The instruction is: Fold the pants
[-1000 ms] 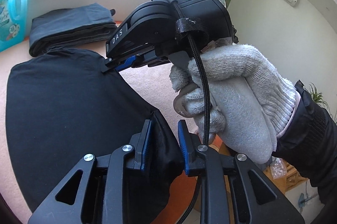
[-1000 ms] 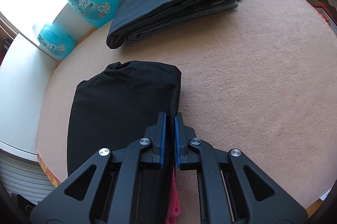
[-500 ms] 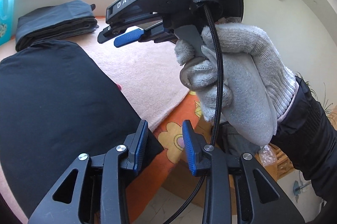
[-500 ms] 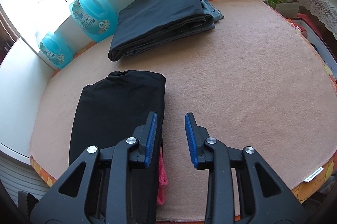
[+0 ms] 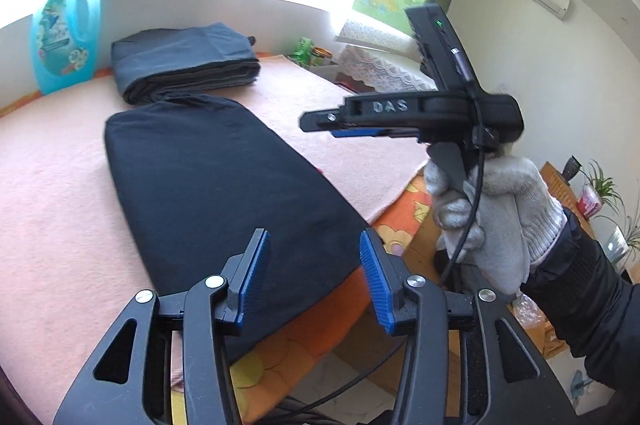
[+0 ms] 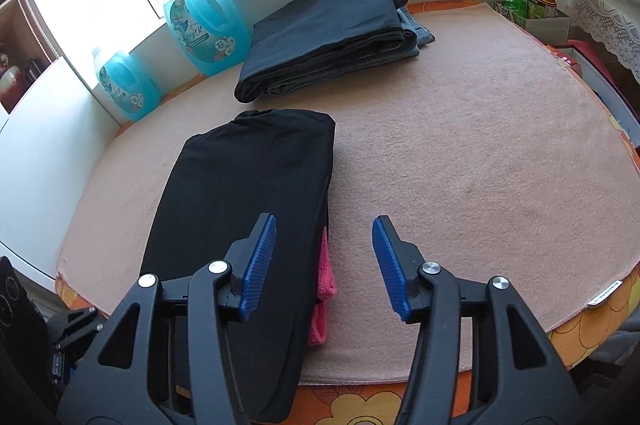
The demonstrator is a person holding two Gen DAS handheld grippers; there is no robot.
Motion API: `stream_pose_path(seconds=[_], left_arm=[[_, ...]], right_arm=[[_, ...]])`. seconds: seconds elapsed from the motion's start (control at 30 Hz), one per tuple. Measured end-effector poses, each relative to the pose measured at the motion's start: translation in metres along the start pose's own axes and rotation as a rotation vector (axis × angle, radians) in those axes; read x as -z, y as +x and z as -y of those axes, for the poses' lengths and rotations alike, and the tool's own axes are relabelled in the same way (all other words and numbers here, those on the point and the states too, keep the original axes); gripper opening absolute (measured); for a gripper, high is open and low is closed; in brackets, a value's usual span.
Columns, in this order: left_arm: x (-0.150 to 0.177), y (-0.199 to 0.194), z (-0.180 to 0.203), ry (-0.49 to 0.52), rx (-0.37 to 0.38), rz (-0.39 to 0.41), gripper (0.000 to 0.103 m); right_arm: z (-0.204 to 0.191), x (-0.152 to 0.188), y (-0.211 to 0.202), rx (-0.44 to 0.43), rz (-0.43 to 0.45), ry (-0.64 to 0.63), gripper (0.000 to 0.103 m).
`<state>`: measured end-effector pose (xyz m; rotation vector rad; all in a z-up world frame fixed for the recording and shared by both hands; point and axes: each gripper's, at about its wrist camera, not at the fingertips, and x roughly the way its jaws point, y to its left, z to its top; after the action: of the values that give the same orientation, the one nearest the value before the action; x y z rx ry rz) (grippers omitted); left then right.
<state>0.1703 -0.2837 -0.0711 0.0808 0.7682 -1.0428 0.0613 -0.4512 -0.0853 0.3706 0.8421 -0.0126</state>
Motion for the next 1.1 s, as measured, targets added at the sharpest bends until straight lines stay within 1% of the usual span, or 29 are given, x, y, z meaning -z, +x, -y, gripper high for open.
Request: stream_pose_path(seconds=[0.03, 0.07, 0.13, 0.17, 0.2, 0.23, 0.27, 0.37, 0.47, 0.53, 0.7, 0.8, 1.0, 1.1], left_arm=[[-0.002, -0.003, -0.005, -0.004, -0.024, 0.005, 0.047], [-0.004, -0.006, -0.010, -0.006, -0.047, 0.008, 0.047], [-0.005, -0.013, -0.019, -0.012, -0.096, 0.017, 0.055], [-0.006, -0.015, -0.024, -0.016, -0.114, 0.024, 0.056], [-0.007, -0.016, -0.028, -0.020, -0.133, 0.026, 0.057], [-0.008, -0.017, -0.034, -0.027, -0.147, 0.028, 0.057], [-0.009, -0.018, -0.038, -0.035, -0.156, 0.030, 0.057], [-0.005, -0.027, -0.048, -0.053, -0.176, 0.038, 0.059], [-0.005, -0.031, -0.057, -0.081, -0.174, 0.036, 0.062], [-0.006, -0.028, -0.062, -0.101, -0.171, 0.032, 0.062], [-0.007, -0.025, -0.067, -0.108, -0.186, 0.020, 0.062], [-0.008, -0.024, -0.070, -0.113, -0.188, 0.018, 0.062], [-0.009, -0.020, -0.075, -0.132, -0.186, 0.004, 0.063], [-0.011, -0.016, -0.080, -0.164, -0.158, -0.015, 0.069]], right_arm=[[-0.001, 0.002, 0.000, -0.003, 0.007, -0.003, 0.067], [-0.001, 0.002, 0.000, -0.001, 0.011, -0.010, 0.068], [-0.004, 0.003, 0.001, 0.015, 0.015, -0.036, 0.071], [-0.004, 0.003, 0.001, 0.017, 0.020, -0.048, 0.072], [-0.005, 0.003, 0.001, 0.016, 0.025, -0.055, 0.076], [-0.005, 0.002, 0.001, 0.016, 0.029, -0.057, 0.081], [-0.005, 0.002, 0.001, 0.015, 0.033, -0.058, 0.083], [-0.006, 0.000, 0.002, 0.019, 0.034, -0.072, 0.085], [-0.007, -0.002, 0.007, 0.013, 0.024, -0.089, 0.086], [-0.008, -0.002, 0.012, 0.001, 0.005, -0.097, 0.091], [-0.002, -0.006, 0.022, -0.010, -0.022, -0.088, 0.091], [0.001, -0.008, 0.027, -0.030, -0.037, -0.074, 0.091], [0.001, -0.009, 0.035, -0.036, -0.067, -0.084, 0.091], [0.002, -0.011, 0.039, -0.047, -0.088, -0.087, 0.091]])
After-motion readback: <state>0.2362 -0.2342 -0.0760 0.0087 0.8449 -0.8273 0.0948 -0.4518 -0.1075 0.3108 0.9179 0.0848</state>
